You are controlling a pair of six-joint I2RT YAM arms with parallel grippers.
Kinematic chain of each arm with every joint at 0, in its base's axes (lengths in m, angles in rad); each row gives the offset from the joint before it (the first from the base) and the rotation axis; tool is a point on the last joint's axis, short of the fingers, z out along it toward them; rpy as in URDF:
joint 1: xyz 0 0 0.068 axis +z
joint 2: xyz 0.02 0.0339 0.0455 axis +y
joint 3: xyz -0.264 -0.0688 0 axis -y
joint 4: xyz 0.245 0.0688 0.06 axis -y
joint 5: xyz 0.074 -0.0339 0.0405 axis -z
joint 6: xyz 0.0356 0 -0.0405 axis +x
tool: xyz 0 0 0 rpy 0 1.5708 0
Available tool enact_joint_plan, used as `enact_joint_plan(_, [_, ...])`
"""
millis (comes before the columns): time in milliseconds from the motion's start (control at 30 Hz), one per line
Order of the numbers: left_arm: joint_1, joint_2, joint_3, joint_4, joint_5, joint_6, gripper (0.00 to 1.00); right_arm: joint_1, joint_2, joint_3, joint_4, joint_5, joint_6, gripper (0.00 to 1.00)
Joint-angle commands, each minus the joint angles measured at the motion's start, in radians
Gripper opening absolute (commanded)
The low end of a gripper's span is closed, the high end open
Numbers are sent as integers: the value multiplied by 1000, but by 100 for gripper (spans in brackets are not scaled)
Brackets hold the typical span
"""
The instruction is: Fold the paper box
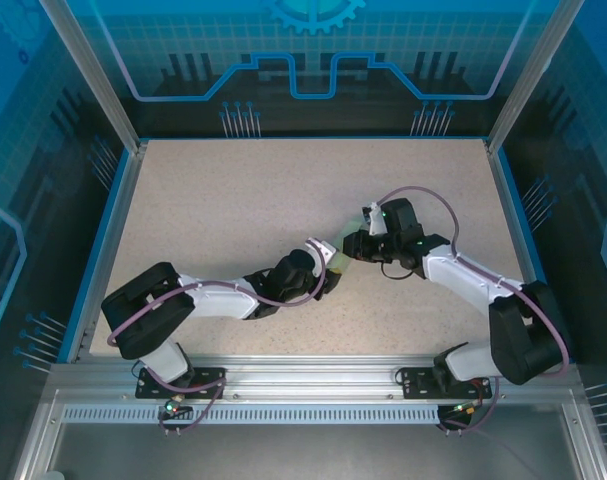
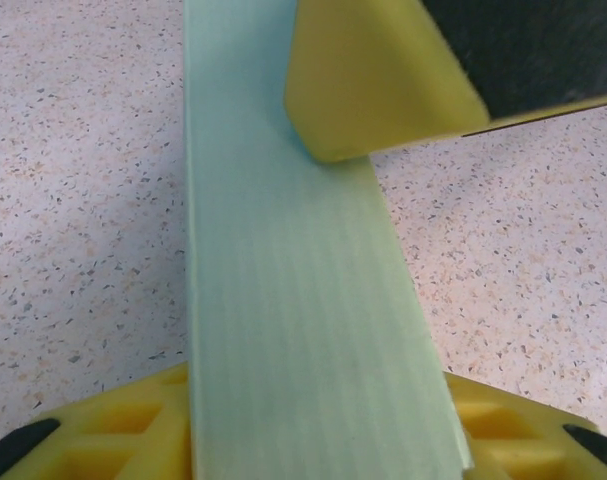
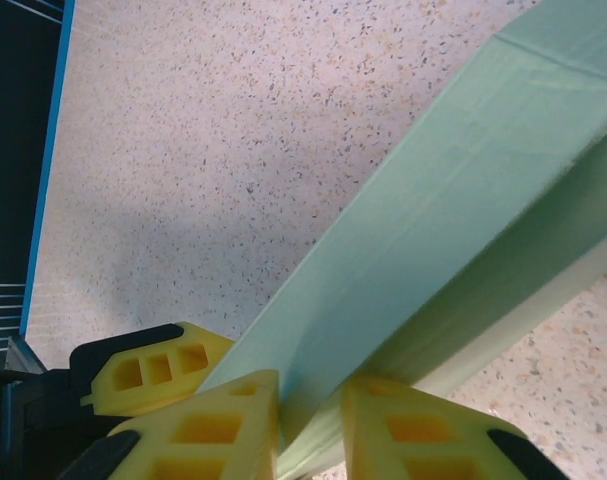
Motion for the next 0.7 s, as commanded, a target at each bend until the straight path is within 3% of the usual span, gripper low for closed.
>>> enact_joint_plan(0, [10,-26,-23,17,8,41,41,-21,-47,43,-82,31,-30,28])
enact_joint_plan(300, [69,-82,-47,1,95,96,34,-90,-139,71,-155,43,-126,39])
enact_joint_plan(667, [265,-180,-60,-95,460,249,32,-111,-60,209,-197,31,-604,54])
